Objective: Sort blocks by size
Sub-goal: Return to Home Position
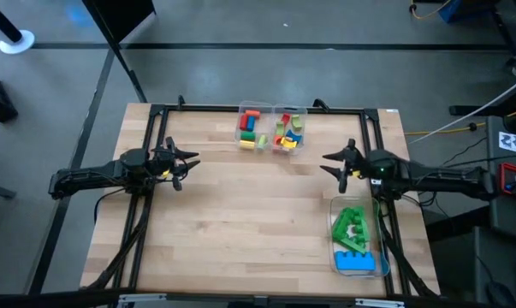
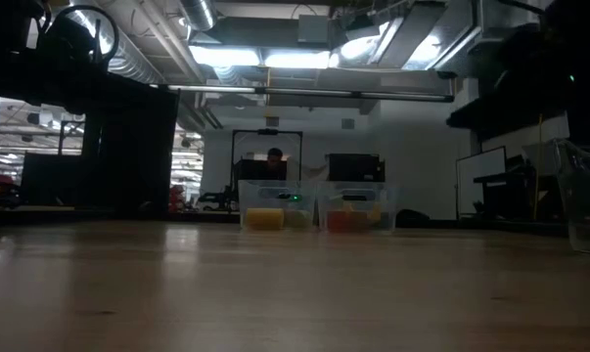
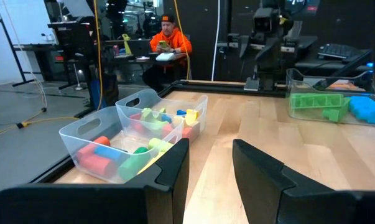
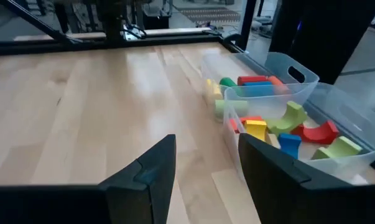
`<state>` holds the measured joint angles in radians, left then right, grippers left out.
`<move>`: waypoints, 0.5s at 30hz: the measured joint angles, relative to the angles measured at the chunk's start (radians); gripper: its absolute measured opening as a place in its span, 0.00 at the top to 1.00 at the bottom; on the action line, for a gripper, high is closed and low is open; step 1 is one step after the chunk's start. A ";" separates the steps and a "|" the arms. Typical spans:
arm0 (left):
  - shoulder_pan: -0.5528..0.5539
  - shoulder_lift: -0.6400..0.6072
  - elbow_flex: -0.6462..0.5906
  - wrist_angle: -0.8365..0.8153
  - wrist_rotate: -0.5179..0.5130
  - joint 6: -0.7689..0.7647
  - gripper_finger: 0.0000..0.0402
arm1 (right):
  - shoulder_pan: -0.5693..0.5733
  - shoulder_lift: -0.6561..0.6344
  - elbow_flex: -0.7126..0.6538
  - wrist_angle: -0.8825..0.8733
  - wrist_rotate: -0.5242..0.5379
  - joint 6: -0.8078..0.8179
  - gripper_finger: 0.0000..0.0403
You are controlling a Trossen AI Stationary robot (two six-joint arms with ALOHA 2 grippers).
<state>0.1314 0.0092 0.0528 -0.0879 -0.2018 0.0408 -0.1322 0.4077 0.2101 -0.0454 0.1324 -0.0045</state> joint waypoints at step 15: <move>0.000 0.000 0.000 0.000 0.000 0.000 0.73 | 0.000 -0.193 -0.164 0.045 -0.100 0.003 0.56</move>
<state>0.1316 0.0092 0.0528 -0.0883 -0.2020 0.0410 -0.1318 0.2145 0.0462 -0.0006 0.0326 -0.0013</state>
